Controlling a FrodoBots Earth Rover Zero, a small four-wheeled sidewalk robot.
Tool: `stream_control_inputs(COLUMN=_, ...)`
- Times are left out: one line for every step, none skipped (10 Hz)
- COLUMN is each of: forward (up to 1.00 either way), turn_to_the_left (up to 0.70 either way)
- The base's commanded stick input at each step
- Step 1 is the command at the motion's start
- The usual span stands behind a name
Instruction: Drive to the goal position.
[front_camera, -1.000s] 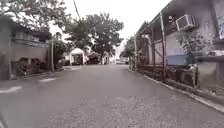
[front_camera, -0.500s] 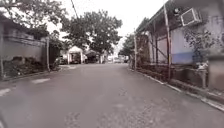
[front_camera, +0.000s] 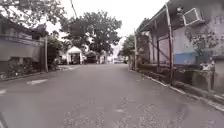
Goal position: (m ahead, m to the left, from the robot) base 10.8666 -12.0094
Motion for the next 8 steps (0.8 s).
stream_control_inputs(forward=0.7, turn_to_the_left=0.0)
stream_control_inputs(forward=0.7, turn_to_the_left=0.0)
stream_control_inputs(forward=0.7, turn_to_the_left=0.0)
stream_control_inputs(forward=0.7, turn_to_the_left=0.0)
stream_control_inputs(forward=0.7, turn_to_the_left=0.0)
stream_control_inputs(forward=0.7, turn_to_the_left=0.0)
stream_control_inputs(forward=0.7, turn_to_the_left=0.0)
stream_control_inputs(forward=0.7, turn_to_the_left=0.0)
